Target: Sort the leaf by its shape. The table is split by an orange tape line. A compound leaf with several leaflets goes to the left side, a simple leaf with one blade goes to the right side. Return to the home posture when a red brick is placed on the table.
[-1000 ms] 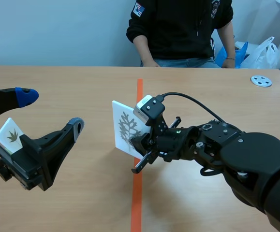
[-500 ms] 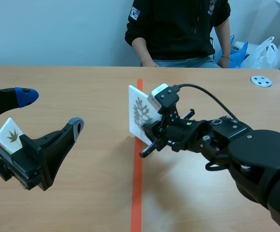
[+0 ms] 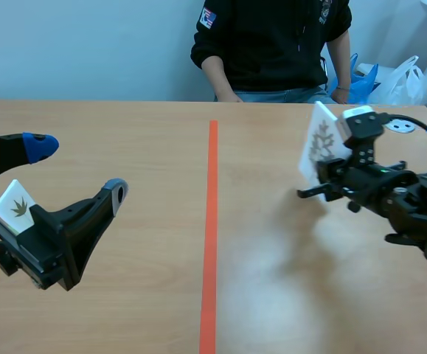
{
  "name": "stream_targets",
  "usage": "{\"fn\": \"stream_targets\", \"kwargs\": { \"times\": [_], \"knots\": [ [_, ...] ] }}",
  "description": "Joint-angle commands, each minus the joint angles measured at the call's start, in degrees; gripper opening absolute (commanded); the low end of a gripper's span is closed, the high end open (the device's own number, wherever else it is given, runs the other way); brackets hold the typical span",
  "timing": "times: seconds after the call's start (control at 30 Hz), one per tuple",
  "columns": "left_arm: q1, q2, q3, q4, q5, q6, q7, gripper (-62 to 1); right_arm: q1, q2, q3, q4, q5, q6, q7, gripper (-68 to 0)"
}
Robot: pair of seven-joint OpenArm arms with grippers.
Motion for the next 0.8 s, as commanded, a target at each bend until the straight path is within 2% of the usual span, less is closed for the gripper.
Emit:
{"fn": "stream_targets", "kwargs": {
  "times": [0.0,0.13,0.27,0.43,0.53,0.67,0.77],
  "knots": [
    [-0.13,-0.37,0.11,0.57,-0.39,0.11,-0.98,1.4,-0.96,2.91,2.25,1.16,0.61,-1.03,0.79,-60.1],
    [-0.13,-0.37,0.11,0.57,-0.39,0.11,-0.98,1.4,-5.16,6.29,9.44,1.14,1.01,-3.13,0.83,-60.1],
    [-0.13,-0.37,0.11,0.57,-0.39,0.11,-0.98,1.4,-9.49,8.46,16.63,1.14,3.85,-3.26,0.79,-60.1],
    [-0.13,-0.37,0.11,0.57,-0.39,0.11,-0.98,1.4,-14.45,8.92,24.44,1.14,5.68,-3.50,0.70,-60.1],
    [-0.13,-0.55,0.11,0.57,-0.42,0.09,-0.98,1.4,-16.85,8.74,27.54,1.14,6.05,-3.76,0.92,-60.1],
    [-0.13,-1.31,0.11,0.57,-0.42,0.11,-1.03,1.4,-19.12,8.46,30.29,1.14,6.16,-5.53,1.38,-60.0],
    [-0.13,-1.49,0.11,0.57,-0.42,0.09,-1.03,1.4,-19.78,8.44,31.10,1.14,7.87,-5.64,1.55,-60.0]
  ]
}}
